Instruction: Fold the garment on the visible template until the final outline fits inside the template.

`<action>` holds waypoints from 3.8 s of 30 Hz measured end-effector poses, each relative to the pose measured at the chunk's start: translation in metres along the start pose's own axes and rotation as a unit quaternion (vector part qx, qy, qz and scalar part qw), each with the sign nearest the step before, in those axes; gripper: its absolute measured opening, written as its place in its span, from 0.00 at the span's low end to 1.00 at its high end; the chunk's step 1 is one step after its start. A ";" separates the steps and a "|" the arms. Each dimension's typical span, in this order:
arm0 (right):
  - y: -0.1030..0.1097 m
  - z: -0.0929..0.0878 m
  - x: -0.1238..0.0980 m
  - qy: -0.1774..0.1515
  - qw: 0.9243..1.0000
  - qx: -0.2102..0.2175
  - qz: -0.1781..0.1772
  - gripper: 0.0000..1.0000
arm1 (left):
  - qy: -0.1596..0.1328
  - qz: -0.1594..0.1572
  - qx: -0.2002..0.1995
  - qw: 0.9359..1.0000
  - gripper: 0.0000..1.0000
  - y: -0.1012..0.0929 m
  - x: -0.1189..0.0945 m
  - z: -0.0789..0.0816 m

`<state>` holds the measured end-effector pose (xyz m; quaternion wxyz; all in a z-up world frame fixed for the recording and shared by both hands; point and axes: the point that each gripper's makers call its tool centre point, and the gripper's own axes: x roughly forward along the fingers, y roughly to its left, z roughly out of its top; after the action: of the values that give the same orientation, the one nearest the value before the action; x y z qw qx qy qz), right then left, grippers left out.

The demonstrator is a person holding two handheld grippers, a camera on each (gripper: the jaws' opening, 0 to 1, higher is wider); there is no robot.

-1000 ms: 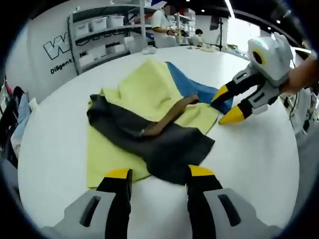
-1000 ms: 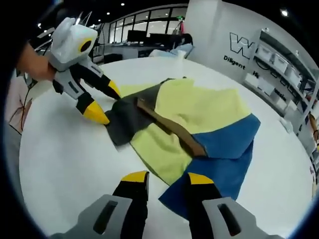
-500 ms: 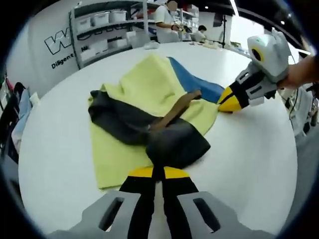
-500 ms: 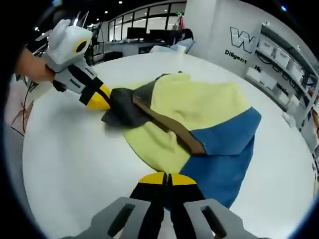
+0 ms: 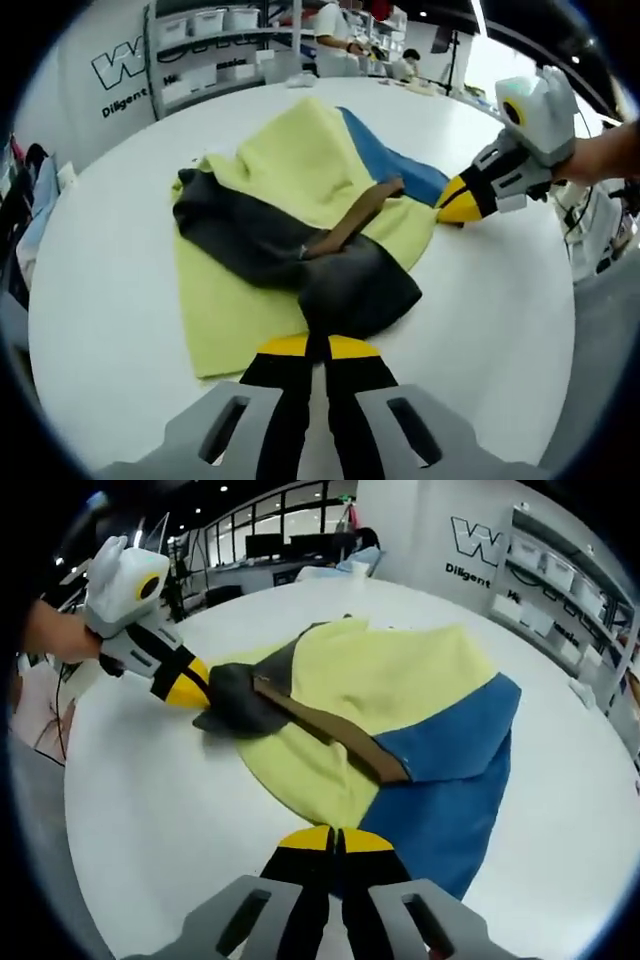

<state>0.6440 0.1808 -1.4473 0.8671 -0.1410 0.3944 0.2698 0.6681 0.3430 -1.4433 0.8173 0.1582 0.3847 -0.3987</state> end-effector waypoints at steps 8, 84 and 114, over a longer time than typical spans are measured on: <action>0.016 -0.014 -0.013 0.013 0.999 -0.009 0.028 0.00 | 0.010 -0.011 0.026 1.000 0.02 -0.023 -0.012 -0.017; 0.158 -0.107 -0.093 0.111 0.983 -0.089 0.117 0.00 | 0.152 -0.071 0.070 0.983 0.02 -0.149 -0.101 -0.135; 0.160 -0.103 -0.092 0.108 0.979 -0.093 0.148 0.00 | 0.136 -0.078 0.106 0.982 0.04 -0.154 -0.101 -0.131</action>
<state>0.4383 0.2313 -1.4496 0.7531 -0.1895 0.4751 0.4138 0.4440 0.3736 -1.4453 0.7020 0.2663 0.4593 -0.4747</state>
